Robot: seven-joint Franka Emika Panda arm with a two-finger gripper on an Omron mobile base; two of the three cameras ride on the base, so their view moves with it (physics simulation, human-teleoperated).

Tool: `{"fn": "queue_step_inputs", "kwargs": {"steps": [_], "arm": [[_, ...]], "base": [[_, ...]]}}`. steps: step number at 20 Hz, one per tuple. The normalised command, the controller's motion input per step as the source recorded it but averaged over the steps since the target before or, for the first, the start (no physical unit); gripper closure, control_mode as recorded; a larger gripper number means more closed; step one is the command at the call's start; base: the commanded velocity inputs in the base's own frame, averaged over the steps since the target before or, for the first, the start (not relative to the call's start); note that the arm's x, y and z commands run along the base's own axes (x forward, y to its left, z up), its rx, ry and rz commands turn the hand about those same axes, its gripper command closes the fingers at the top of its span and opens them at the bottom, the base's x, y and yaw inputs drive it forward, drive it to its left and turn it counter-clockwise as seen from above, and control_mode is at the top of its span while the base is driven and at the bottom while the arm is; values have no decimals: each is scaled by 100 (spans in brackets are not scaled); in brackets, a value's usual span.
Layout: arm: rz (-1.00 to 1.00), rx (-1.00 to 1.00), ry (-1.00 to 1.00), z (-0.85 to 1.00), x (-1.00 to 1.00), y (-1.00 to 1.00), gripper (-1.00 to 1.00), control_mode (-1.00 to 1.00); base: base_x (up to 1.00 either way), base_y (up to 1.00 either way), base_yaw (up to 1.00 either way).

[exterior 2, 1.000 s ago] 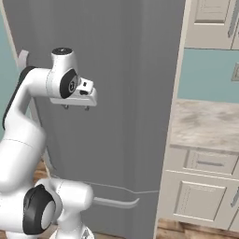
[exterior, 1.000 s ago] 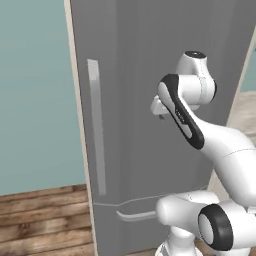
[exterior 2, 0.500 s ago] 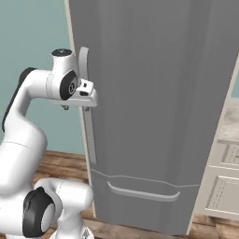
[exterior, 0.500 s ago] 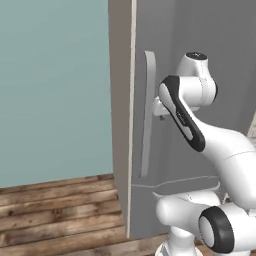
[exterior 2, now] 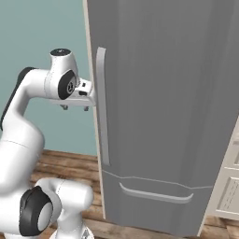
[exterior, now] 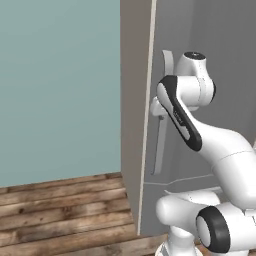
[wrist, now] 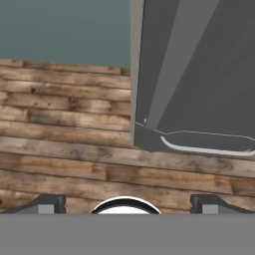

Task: Retrieve the sausage and cheese from the fridge and place them on the cutting board on the counter.

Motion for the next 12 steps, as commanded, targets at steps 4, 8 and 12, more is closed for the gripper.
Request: {"fn": "queue_step_inputs", "kwargs": {"steps": [4, 8, 12], "arm": [[0, 0, 0, 0, 0, 0, -100, 100], [0, 0, 0, 0, 0, 0, -100, 100], [0, 0, 0, 0, 0, 0, -100, 100]], "base": [[-47, -16, 0], [-55, -11, 0], [-39, -4, 0]]}}
